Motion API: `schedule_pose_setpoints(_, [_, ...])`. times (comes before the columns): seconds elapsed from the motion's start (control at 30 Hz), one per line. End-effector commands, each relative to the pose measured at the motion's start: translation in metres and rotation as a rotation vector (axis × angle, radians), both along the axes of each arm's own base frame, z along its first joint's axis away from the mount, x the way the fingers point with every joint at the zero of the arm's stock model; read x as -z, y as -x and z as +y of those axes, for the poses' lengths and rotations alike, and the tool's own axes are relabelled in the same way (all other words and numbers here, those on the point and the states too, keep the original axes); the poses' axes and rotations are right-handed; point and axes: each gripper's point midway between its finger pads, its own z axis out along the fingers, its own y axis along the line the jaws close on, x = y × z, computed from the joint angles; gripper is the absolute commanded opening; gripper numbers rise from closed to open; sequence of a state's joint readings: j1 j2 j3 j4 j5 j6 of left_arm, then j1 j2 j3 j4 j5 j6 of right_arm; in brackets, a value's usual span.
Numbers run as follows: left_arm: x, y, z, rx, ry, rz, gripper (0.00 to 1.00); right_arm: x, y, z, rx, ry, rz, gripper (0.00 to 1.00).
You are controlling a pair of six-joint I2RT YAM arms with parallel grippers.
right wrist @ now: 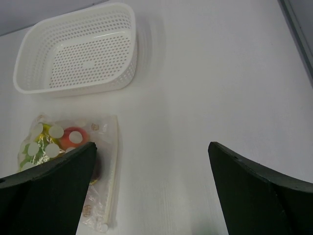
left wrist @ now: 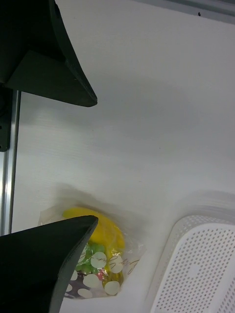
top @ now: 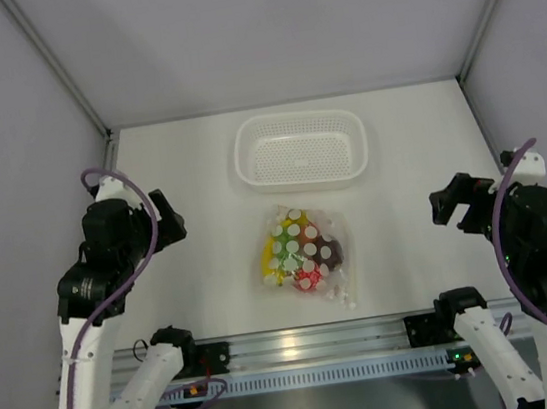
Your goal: Open the zip-top bag and remove the fake food
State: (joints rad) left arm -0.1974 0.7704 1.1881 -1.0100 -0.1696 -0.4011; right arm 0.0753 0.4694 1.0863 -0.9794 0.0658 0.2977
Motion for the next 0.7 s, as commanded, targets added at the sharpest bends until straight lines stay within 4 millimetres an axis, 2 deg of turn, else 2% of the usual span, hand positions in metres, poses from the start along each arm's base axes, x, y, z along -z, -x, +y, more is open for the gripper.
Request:
schedule_pose_setpoints(0.0, [-0.008,-0.011,-0.014,0.056,0.04,-0.037,0.99,-0.007,-0.008,0.0,-0.003,0.001,-0.042,0.99])
schedule_pose_setpoints(0.07, [-0.003,-0.016,-0.022,0.08,0.064,-0.012,0.99,-0.004,-0.009,0.008,-0.04,-0.015,-0.042,0.99])
schedule_pose_setpoints(0.1, [0.002,-0.021,-0.024,0.081,0.067,0.009,0.99,-0.007,-0.011,0.018,-0.096,-0.035,-0.062,0.99])
schedule_pose_setpoints(0.17, [0.007,-0.028,-0.029,0.093,0.072,0.031,0.99,0.003,-0.012,0.025,-0.13,-0.054,-0.054,0.99])
schedule_pose_setpoints(0.27, [0.007,-0.033,-0.038,0.099,0.066,0.037,0.99,0.007,-0.014,0.023,-0.112,-0.056,-0.044,0.99])
schedule_pose_setpoints(0.4, [0.012,-0.03,-0.068,0.157,0.025,0.048,0.99,0.013,-0.014,0.018,-0.094,-0.036,-0.012,0.99])
schedule_pose_setpoints(0.57, [0.026,-0.027,-0.106,0.167,-0.027,0.065,0.99,0.009,-0.01,0.006,-0.027,-0.019,-0.022,0.99])
schedule_pose_setpoints(0.6, [0.025,-0.018,-0.126,0.223,-0.047,0.049,0.99,0.01,-0.009,0.004,-0.013,-0.015,-0.017,0.99])
schedule_pose_setpoints(0.67, [0.027,-0.017,-0.143,0.217,-0.104,0.027,0.99,0.009,-0.008,-0.002,0.015,-0.004,-0.016,1.0])
